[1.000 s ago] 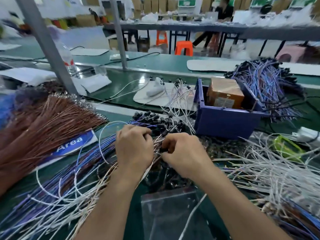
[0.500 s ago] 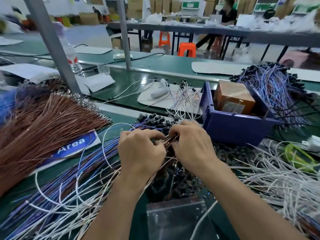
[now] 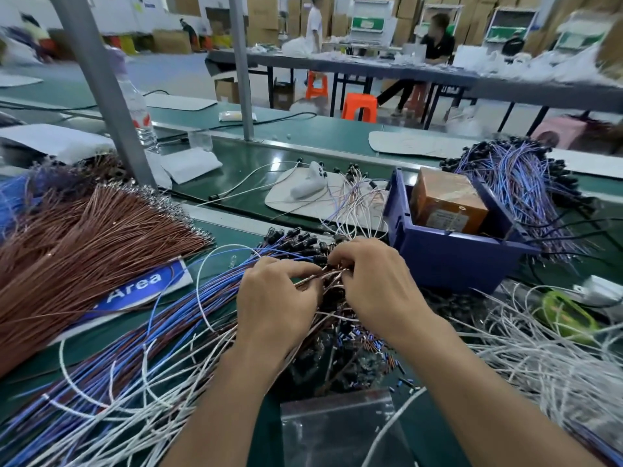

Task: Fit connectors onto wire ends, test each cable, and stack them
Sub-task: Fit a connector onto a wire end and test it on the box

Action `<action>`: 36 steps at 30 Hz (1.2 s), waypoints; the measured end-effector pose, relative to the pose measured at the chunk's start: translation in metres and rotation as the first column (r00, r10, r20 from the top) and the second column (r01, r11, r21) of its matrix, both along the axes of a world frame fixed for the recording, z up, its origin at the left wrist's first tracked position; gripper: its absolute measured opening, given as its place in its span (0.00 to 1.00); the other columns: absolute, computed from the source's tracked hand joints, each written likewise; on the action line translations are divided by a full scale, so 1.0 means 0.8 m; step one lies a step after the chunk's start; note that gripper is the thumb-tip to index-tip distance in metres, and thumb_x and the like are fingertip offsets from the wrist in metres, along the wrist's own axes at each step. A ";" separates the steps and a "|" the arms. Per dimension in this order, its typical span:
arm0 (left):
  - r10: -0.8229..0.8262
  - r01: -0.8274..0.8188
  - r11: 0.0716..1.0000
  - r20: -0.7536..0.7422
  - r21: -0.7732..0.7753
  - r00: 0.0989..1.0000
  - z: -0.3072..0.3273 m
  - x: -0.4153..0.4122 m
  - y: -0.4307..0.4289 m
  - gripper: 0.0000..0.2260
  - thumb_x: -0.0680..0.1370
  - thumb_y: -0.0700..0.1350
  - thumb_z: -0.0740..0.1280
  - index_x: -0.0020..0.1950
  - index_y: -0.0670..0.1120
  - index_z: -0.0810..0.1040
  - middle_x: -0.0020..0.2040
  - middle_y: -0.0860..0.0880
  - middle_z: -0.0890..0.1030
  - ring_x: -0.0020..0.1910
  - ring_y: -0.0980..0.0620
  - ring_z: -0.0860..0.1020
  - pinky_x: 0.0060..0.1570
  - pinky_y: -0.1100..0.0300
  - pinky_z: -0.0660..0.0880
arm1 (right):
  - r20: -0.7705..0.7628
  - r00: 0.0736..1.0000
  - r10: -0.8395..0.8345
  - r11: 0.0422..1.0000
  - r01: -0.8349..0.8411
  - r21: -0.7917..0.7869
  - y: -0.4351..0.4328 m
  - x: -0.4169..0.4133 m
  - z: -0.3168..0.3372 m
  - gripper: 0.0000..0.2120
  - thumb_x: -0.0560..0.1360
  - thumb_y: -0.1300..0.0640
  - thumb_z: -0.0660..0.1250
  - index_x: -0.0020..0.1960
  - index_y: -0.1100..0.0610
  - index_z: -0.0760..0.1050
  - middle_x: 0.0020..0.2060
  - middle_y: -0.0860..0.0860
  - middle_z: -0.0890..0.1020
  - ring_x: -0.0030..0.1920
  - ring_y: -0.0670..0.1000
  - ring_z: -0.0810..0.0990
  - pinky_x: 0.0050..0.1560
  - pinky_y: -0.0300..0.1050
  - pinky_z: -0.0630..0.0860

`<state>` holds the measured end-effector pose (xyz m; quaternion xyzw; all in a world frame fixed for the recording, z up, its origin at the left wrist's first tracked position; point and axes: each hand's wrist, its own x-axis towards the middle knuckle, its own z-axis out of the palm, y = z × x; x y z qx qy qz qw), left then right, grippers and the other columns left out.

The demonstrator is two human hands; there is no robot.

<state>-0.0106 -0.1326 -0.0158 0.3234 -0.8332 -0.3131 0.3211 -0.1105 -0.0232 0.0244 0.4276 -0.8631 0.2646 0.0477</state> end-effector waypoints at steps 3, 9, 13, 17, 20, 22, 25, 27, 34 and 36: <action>-0.076 0.079 0.996 -0.103 0.027 0.992 0.005 0.001 0.004 0.07 0.74 0.52 0.77 0.49 0.65 0.86 0.45 0.63 0.86 0.48 0.61 0.83 0.52 0.62 0.78 | 0.058 0.998 -0.035 0.990 0.043 -0.138 0.014 0.002 0.016 0.10 0.78 0.62 0.68 0.50 0.48 0.85 0.47 0.42 0.84 0.49 0.47 0.81 0.53 0.48 0.79; -0.279 0.290 0.957 -0.330 -0.016 0.902 0.021 0.006 0.041 0.12 0.75 0.51 0.74 0.58 0.61 0.83 0.48 0.70 0.84 0.47 0.68 0.82 0.46 0.77 0.73 | 0.730 0.538 0.422 0.665 0.363 -0.653 0.061 0.018 0.026 0.06 0.70 0.63 0.78 0.46 0.56 0.86 0.39 0.54 0.85 0.37 0.50 0.80 0.38 0.39 0.78; -0.385 0.366 0.923 -0.290 -0.118 0.876 0.017 0.003 0.069 0.17 0.75 0.52 0.73 0.63 0.61 0.79 0.47 0.75 0.81 0.48 0.67 0.81 0.49 0.71 0.75 | 0.738 0.603 0.303 0.686 0.400 -0.608 0.070 0.037 0.002 0.14 0.80 0.56 0.67 0.40 0.55 0.87 0.37 0.54 0.86 0.36 0.52 0.83 0.36 0.40 0.79; -0.414 0.401 0.910 -0.262 -0.102 0.872 0.010 0.005 0.069 0.16 0.73 0.52 0.78 0.59 0.63 0.81 0.47 0.71 0.83 0.44 0.64 0.83 0.45 0.69 0.76 | 0.684 0.722 0.109 0.603 0.499 -0.622 0.112 0.023 -0.006 0.24 0.79 0.40 0.59 0.38 0.51 0.86 0.37 0.56 0.87 0.35 0.56 0.84 0.37 0.48 0.82; -0.398 0.381 0.917 -0.262 -0.116 0.879 0.004 0.005 0.069 0.14 0.71 0.52 0.79 0.55 0.60 0.85 0.47 0.68 0.84 0.45 0.65 0.83 0.46 0.71 0.76 | 0.786 0.601 0.145 0.434 0.676 -0.596 0.151 0.006 -0.005 0.27 0.84 0.48 0.59 0.32 0.57 0.83 0.35 0.58 0.86 0.38 0.57 0.86 0.40 0.47 0.82; -0.405 0.377 0.913 -0.236 -0.153 0.883 0.001 0.004 0.073 0.12 0.70 0.53 0.78 0.53 0.59 0.86 0.44 0.69 0.84 0.46 0.65 0.83 0.48 0.67 0.78 | 0.818 0.480 0.317 0.339 0.748 -0.571 0.170 -0.002 -0.003 0.27 0.85 0.51 0.58 0.29 0.57 0.75 0.32 0.59 0.82 0.43 0.59 0.87 0.48 0.54 0.82; -0.414 0.378 0.904 -0.193 -0.198 0.890 -0.002 0.002 0.080 0.10 0.70 0.49 0.80 0.50 0.56 0.87 0.44 0.68 0.84 0.46 0.63 0.82 0.49 0.60 0.78 | 0.782 0.324 0.532 0.303 0.790 -0.533 0.184 -0.006 0.000 0.26 0.86 0.49 0.57 0.30 0.57 0.68 0.27 0.59 0.75 0.40 0.58 0.86 0.47 0.57 0.84; -0.419 0.380 0.897 -0.163 -0.225 0.893 -0.002 0.000 0.082 0.09 0.69 0.48 0.80 0.49 0.56 0.88 0.44 0.67 0.83 0.46 0.63 0.82 0.50 0.60 0.78 | 0.771 0.260 0.581 0.323 0.796 -0.512 0.187 -0.005 -0.003 0.26 0.85 0.49 0.58 0.30 0.57 0.68 0.24 0.54 0.67 0.29 0.54 0.75 0.35 0.50 0.81; -0.430 0.376 0.880 -0.150 -0.291 0.890 -0.001 0.002 0.083 0.12 0.68 0.43 0.82 0.48 0.55 0.87 0.45 0.68 0.82 0.48 0.65 0.81 0.53 0.63 0.77 | 0.801 0.443 0.403 0.498 0.628 -0.597 0.196 -0.004 -0.009 0.20 0.83 0.53 0.59 0.37 0.63 0.77 0.24 0.52 0.58 0.24 0.51 0.57 0.27 0.45 0.59; -0.465 0.399 0.858 -0.159 -0.323 0.871 -0.001 0.004 0.085 0.10 0.68 0.41 0.81 0.46 0.53 0.88 0.44 0.64 0.84 0.47 0.63 0.81 0.52 0.58 0.77 | 0.815 0.480 0.326 0.573 0.585 -0.574 0.194 0.000 -0.014 0.23 0.84 0.52 0.59 0.38 0.63 0.81 0.23 0.54 0.63 0.22 0.50 0.58 0.26 0.45 0.57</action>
